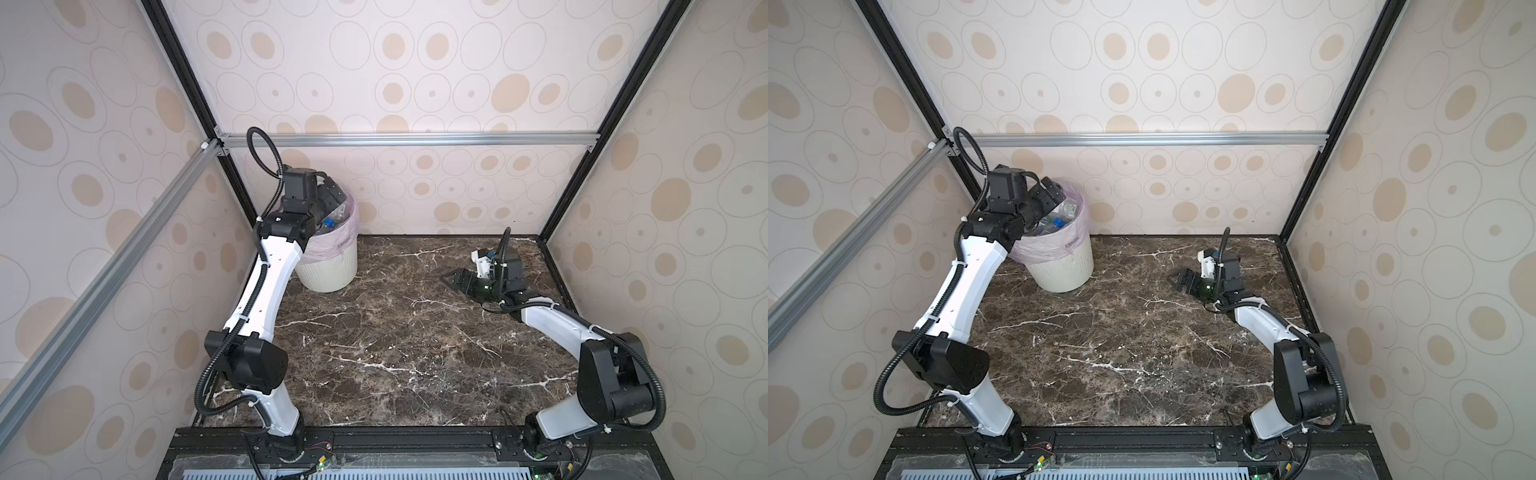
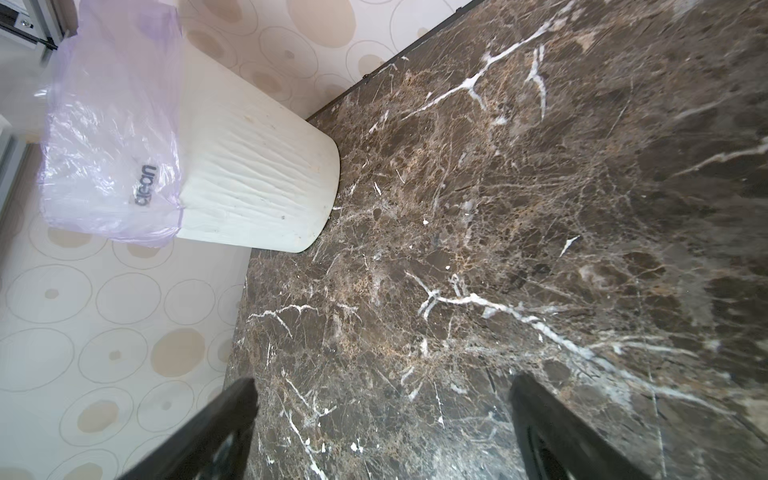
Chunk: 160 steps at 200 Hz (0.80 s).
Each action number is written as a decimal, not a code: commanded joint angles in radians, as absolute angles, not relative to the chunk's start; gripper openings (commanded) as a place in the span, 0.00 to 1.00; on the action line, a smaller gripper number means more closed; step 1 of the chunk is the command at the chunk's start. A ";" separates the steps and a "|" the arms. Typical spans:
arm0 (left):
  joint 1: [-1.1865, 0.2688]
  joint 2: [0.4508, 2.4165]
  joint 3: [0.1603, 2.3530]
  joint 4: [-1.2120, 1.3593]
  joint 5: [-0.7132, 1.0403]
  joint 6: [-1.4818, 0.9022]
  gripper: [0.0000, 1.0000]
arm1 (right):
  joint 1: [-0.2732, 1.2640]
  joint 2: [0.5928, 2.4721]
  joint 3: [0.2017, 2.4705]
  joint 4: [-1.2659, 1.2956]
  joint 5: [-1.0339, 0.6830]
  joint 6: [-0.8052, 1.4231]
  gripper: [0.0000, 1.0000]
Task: Throw the plastic bottles in the bin
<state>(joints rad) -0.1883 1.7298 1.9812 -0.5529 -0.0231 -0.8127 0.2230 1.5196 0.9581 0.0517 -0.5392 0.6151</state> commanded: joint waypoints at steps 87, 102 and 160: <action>-0.074 1.303 1.437 -0.098 -0.054 -0.497 0.99 | 0.229 1.382 1.040 -0.258 -0.036 0.438 1.00; -0.058 1.196 1.188 0.075 -0.164 -0.396 0.99 | 0.223 1.376 1.019 -0.272 0.209 0.384 1.00; -0.029 1.208 0.430 0.749 -0.457 -0.254 0.99 | 0.166 1.468 0.797 0.098 0.492 0.175 1.00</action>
